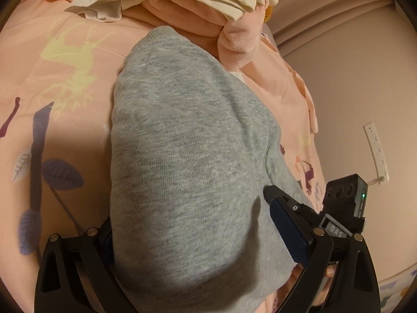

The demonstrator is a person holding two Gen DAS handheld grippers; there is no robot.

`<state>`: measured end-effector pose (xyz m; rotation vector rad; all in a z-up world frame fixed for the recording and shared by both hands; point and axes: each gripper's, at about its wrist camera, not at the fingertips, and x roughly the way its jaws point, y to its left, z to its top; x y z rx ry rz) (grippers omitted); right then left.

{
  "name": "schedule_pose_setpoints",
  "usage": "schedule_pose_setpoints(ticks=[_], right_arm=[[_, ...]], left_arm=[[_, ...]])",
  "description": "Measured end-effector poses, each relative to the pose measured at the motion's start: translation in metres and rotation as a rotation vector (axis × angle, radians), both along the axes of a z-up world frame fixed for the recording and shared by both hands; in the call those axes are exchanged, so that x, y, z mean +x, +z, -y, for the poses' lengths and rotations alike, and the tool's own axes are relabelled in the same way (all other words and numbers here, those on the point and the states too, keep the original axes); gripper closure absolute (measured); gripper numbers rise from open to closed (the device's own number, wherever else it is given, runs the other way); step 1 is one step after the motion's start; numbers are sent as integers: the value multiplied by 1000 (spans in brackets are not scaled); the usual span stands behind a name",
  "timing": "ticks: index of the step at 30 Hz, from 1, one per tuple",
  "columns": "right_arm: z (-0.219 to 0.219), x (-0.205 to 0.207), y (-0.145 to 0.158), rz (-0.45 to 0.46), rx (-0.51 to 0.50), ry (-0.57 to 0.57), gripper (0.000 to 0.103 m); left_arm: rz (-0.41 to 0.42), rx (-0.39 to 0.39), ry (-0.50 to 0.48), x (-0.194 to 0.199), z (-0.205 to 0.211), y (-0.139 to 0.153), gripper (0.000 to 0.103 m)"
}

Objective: Fold small clothes
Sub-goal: 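Grasp the sweatshirt end with both grippers, then lift the held end with both grippers and fold it over the rest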

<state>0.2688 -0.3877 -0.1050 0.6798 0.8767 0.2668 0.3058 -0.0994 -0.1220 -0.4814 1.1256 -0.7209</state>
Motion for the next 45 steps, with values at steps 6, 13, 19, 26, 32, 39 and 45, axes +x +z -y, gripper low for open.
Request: schedule_pose_setpoints(ticks=[6, 13, 19, 26, 32, 39, 45], right_arm=[[-10, -5, 7, 19, -69, -11, 73], [-43, -10, 33, 112, -251, -1, 77], [-60, -20, 51, 206, -326, 17, 78], [-73, -41, 66, 291, -326, 44, 79], [-91, -69, 81, 345, -334, 78, 79], [-120, -98, 98, 387, -329, 131, 79], [-151, -113, 106, 410, -322, 178, 79]], left_arm=[[34, 90, 37, -6, 0, 4, 32], [116, 166, 44, -18, 2, 16, 49], [208, 202, 33, -35, 4, 32, 52], [293, 227, 31, -59, -10, 54, 52], [331, 222, 61, -85, -27, 66, 52], [348, 218, 92, -118, -65, 82, 52], [354, 230, 132, -133, -89, 87, 52]])
